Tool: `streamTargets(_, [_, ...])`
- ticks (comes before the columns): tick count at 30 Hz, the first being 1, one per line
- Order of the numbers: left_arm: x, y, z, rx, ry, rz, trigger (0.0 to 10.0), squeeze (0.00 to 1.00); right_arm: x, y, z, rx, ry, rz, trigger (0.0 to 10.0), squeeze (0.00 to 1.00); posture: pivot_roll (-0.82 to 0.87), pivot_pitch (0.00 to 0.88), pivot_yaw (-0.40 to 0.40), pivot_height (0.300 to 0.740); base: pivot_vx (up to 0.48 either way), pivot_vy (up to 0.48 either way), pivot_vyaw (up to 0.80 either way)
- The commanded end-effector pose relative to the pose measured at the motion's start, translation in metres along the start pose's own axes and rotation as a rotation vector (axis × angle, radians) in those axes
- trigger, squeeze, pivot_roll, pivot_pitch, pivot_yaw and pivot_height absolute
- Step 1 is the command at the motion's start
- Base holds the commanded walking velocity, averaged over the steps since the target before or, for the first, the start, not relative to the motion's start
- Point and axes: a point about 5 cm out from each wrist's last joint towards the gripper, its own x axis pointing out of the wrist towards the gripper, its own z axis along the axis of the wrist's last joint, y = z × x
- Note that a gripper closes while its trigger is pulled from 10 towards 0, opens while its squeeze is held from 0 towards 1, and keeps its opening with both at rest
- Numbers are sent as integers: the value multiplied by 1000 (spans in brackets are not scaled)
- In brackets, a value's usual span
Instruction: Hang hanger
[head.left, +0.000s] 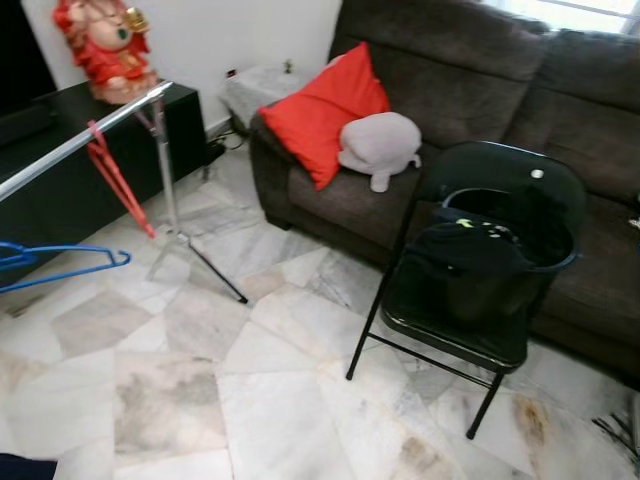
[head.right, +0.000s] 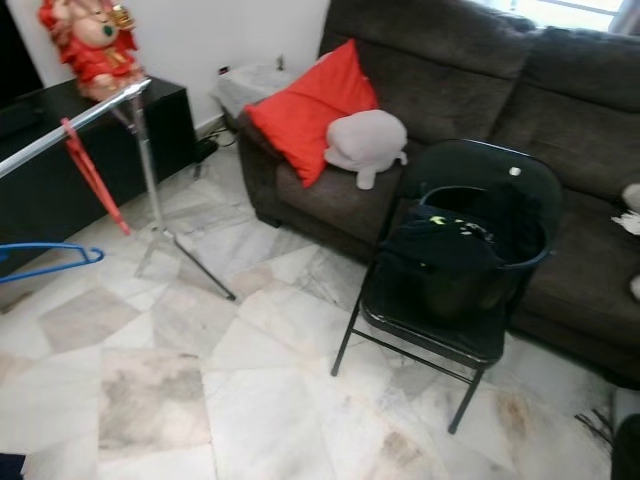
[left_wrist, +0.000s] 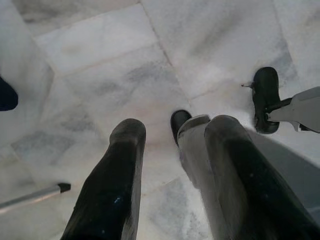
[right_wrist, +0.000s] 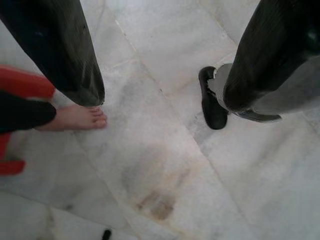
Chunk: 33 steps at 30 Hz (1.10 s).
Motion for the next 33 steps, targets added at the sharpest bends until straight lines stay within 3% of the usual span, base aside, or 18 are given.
streamTargets(1, [-2, 0, -9, -3, 30, 0, 10000, 0, 0, -3, 1, 1, -9, -7, 10000, 0, 41, 67, -61, 740, 0, 0, 0])
streamTargets(13, [-3, 2, -12, 16, 33, -1, 10000, 0, -1, -4, -3, 23, -2, -35, 10000, 0, 45, 57, -52, 740, 0, 0, 0])
streamTargets(17, [-3, 2, -14, 20, 37, -2, 10000, 0, -2, -4, -5, 45, -1, -38, 10000, 0, 38, 80, -51, 740, 252, 0, 0])
streamTargets(24, [-5, -2, -22, 14, 61, -4, 10000, 0, -3, -5, -10, 47, 15, -47, 10000, 0, 47, 73, -48, 740, 253, 0, -721])
streamTargets(33, [-9, -14, -41, 13, 108, -27, 10000, 0, -7, -11, -22, 65, 31, -74, 10000, 0, 8, 32, -44, 740, 255, 0, 0])
